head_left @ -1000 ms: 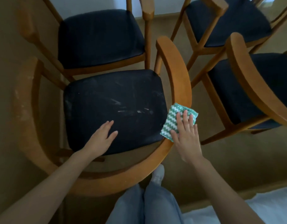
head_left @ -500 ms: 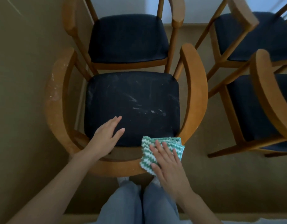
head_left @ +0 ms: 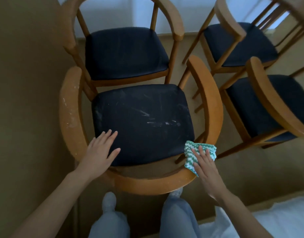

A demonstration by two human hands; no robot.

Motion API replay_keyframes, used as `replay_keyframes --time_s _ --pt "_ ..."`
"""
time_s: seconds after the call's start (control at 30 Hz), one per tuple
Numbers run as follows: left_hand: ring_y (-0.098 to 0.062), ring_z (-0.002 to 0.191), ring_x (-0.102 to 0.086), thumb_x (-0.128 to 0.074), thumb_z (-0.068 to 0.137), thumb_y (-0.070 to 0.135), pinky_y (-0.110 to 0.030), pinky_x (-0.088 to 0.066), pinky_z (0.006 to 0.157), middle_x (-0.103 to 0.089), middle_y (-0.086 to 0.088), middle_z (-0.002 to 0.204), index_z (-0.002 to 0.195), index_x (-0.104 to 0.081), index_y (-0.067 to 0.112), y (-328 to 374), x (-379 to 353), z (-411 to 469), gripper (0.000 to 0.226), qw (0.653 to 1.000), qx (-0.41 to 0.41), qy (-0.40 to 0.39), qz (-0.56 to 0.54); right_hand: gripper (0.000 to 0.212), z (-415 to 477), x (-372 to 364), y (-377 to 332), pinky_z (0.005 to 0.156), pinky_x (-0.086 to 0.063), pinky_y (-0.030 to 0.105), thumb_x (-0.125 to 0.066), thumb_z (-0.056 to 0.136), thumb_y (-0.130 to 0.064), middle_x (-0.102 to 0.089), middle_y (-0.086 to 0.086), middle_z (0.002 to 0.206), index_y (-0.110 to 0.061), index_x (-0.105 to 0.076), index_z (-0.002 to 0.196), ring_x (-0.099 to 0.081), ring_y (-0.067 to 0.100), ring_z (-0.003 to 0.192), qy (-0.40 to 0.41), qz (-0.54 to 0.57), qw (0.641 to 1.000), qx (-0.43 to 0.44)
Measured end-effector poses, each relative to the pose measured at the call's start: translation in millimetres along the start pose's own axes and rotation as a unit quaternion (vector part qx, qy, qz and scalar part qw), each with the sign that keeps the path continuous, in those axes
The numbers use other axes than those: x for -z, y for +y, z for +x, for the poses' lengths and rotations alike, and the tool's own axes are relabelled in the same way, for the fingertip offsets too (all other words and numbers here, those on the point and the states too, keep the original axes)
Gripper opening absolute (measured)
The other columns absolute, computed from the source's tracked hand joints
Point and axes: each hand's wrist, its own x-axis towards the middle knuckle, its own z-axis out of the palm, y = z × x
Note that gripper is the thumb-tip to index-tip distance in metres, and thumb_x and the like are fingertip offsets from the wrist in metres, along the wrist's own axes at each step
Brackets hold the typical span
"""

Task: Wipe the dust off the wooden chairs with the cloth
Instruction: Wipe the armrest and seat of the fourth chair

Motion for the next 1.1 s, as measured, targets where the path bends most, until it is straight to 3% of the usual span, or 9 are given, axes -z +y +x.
replay_keyframes --time_s 0.2,0.33,0.4,0.5,0.57,0.7,0.87,0.97,1.1 --pt "-0.015 0.146 -0.001 -0.031 0.099 0.042 -0.034 -0.003 0.117 -0.006 0.002 0.158 0.15 -0.006 0.025 -37 24 -7 0.06 0.994 -0.074 -0.053 0.054 0.06 -39 -52 -78 0.11 0.015 0.03 0.001 0.093 -0.049 0.001 -0.006 0.158 -0.03 -0.01 0.149 0.02 0.009 0.139 0.08 -0.069 0.991 -0.083" --pt "-0.017 0.146 -0.002 -0.029 0.098 0.044 -0.035 -0.005 0.117 -0.005 0.0 0.159 0.151 -0.005 0.024 -52 28 -11 0.061 0.986 -0.117 -0.088 0.084 0.054 -60 -95 -139 0.109 -0.02 0.049 -0.008 0.1 -0.044 -0.038 0.006 0.148 -0.024 -0.034 0.143 -0.019 0.026 0.142 0.121 -0.078 0.983 -0.109" --pt "-0.017 0.146 -0.002 -0.029 0.098 0.045 -0.034 -0.005 0.117 -0.004 0.0 0.159 0.151 -0.004 0.024 -55 30 -10 0.062 0.984 -0.128 -0.089 0.084 0.052 -65 -103 -145 0.11 -0.018 0.05 -0.005 0.1 -0.047 -0.031 0.002 0.151 -0.03 -0.024 0.145 -0.009 0.02 0.145 0.112 -0.088 0.984 -0.108" --pt "-0.015 0.146 -0.001 -0.029 0.098 0.045 -0.033 -0.004 0.116 -0.003 0.002 0.159 0.15 -0.003 0.025 -59 32 -10 0.061 0.984 -0.138 -0.085 0.071 0.053 -64 -85 -120 0.114 0.007 0.04 -0.008 0.095 -0.058 0.002 -0.011 0.155 -0.043 0.0 0.145 0.021 0.008 0.142 0.115 -0.085 0.986 -0.083" --pt "-0.015 0.146 -0.002 -0.031 0.098 0.044 -0.032 -0.004 0.116 -0.005 0.001 0.159 0.15 -0.005 0.024 -63 32 -13 0.061 0.985 -0.143 -0.083 0.049 0.055 -57 -63 -89 0.117 0.005 0.044 -0.031 0.096 -0.046 0.004 -0.011 0.155 -0.038 -0.011 0.147 0.02 0.012 0.142 0.091 -0.11 0.987 -0.072" --pt "-0.016 0.146 -0.004 -0.034 0.097 0.042 -0.034 -0.005 0.116 -0.008 0.0 0.158 0.15 -0.009 0.023 -75 27 -17 0.062 0.988 -0.133 -0.073 0.021 0.068 -28 -25 -42 0.105 -0.024 0.065 -0.081 0.071 -0.01 -0.031 0.018 0.15 -0.007 -0.052 0.132 -0.005 0.033 0.138 0.028 -0.239 0.969 -0.058" --pt "-0.019 0.145 -0.007 -0.036 0.095 0.042 -0.036 -0.006 0.116 -0.012 -0.004 0.158 0.149 -0.013 0.022 -90 18 -29 0.063 0.99 -0.123 -0.06 0.023 0.06 -39 -44 -62 0.105 -0.019 0.061 -0.076 0.074 -0.005 -0.034 0.017 0.148 -0.004 -0.053 0.129 -0.01 0.035 0.138 0.124 -0.203 0.971 -0.038" --pt "-0.021 0.145 -0.009 -0.034 0.093 0.044 -0.038 -0.008 0.116 -0.014 -0.005 0.157 0.149 -0.015 0.021 -92 17 -35 0.063 0.991 -0.123 -0.054 0.019 0.049 -58 -73 -93 0.115 -0.012 0.051 -0.034 0.099 -0.034 -0.01 -0.004 0.153 -0.025 -0.026 0.147 0.001 0.022 0.144 0.165 -0.087 0.978 -0.097" --pt "-0.022 0.145 -0.011 -0.037 0.093 0.041 -0.039 -0.012 0.116 -0.017 -0.006 0.156 0.149 -0.02 0.019 -95 19 -43 0.063 0.993 -0.116 -0.034 -0.003 0.052 -68 -107 -127 0.116 0.001 0.049 -0.018 0.099 -0.044 -0.025 0.004 0.153 -0.025 -0.029 0.147 -0.008 0.026 0.145 0.109 -0.244 0.964 0.002"
